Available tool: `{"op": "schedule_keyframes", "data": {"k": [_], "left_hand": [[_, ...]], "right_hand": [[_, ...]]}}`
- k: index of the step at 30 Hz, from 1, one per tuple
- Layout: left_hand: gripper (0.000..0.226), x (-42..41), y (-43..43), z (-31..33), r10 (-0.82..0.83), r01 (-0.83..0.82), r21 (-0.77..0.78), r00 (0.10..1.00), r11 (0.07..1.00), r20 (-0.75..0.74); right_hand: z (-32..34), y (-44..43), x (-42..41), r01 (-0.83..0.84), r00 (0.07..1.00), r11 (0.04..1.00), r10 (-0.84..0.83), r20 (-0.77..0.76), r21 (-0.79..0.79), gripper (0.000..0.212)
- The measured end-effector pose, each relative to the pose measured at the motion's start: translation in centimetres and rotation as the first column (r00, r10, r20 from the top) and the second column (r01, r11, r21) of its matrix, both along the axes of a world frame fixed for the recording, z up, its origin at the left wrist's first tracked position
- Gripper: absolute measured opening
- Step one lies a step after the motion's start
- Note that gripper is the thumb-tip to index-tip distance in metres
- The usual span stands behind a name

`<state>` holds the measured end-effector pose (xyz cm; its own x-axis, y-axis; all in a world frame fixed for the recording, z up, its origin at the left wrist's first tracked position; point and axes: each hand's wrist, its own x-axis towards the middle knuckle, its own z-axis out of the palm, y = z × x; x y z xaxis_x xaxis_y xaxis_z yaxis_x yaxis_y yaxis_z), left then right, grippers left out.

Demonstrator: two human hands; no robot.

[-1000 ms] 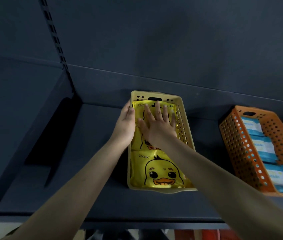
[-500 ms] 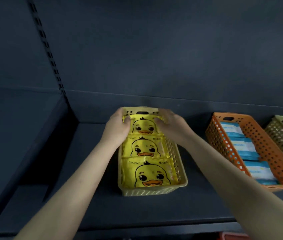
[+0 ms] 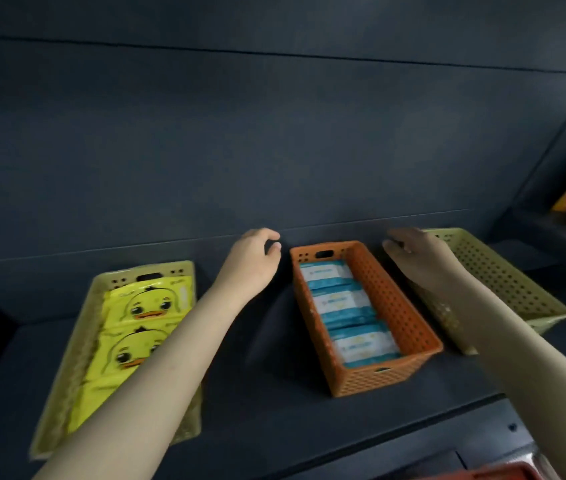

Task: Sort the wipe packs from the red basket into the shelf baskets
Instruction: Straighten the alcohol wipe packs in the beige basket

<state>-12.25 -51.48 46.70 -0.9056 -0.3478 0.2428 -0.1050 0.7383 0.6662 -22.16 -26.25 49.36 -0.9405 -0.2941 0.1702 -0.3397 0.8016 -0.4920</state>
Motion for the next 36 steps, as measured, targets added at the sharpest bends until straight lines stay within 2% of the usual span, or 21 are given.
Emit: {"op": "schedule_keyframes", "data": {"k": [2,6,11,14,18,22,25,29,33,36], "left_hand": [[0.027,-2.7,4.1,-0.1,-0.050,0.050,0.003,0.999,0.999,-0.003],[0.026,-7.8,12.1,-0.5,-0.104,0.105,-0.018,0.994,0.994,0.035],[0.029,-14.2,19.0,-1.8,-0.172,0.180,-0.076,0.980,0.981,0.102],[0.035,-17.5,21.6,-2.7,-0.192,0.213,-0.130,0.969,0.968,0.157],[0.047,-21.5,24.1,-4.3,-0.206,0.251,-0.173,0.948,0.952,0.244],[0.061,-24.0,25.0,-6.8,-0.222,0.297,-0.194,0.917,0.935,0.332],[0.063,-24.3,25.3,-8.7,-0.227,0.331,-0.253,0.903,0.909,0.365],[0.062,-24.4,25.2,-9.5,-0.205,0.299,-0.286,0.926,0.910,0.317],[0.060,-24.7,25.3,-9.6,-0.188,0.280,-0.283,0.932,0.917,0.311],[0.059,-24.8,25.4,-9.9,-0.191,0.273,-0.257,0.934,0.927,0.302]], "right_hand": [[-0.4,4.2,-2.0,0.072,0.997,0.997,-0.072,0.039,0.010,0.040],[-2.1,11.6,-6.8,0.131,0.981,0.987,-0.143,0.133,0.097,0.042],[-4.1,17.2,-12.3,0.197,0.920,0.974,-0.224,0.321,0.114,0.042],[-5.4,18.7,-15.2,0.234,0.864,0.972,-0.220,0.454,0.026,0.037],[-7.5,19.4,-18.8,0.247,0.822,0.968,-0.185,0.538,-0.044,0.035],[-8.6,18.6,-21.4,0.249,0.778,0.968,-0.177,0.603,-0.037,0.041],[-9.7,17.8,-22.6,0.290,0.719,0.956,-0.185,0.670,-0.048,0.043],[-11.7,17.1,-23.7,0.286,0.711,0.958,-0.195,0.676,-0.024,0.043],[-13.4,16.1,-24.3,0.229,0.789,0.973,-0.196,0.582,0.017,0.028],[-13.9,16.0,-24.4,0.199,0.812,0.980,-0.170,0.558,0.010,0.022]]}}
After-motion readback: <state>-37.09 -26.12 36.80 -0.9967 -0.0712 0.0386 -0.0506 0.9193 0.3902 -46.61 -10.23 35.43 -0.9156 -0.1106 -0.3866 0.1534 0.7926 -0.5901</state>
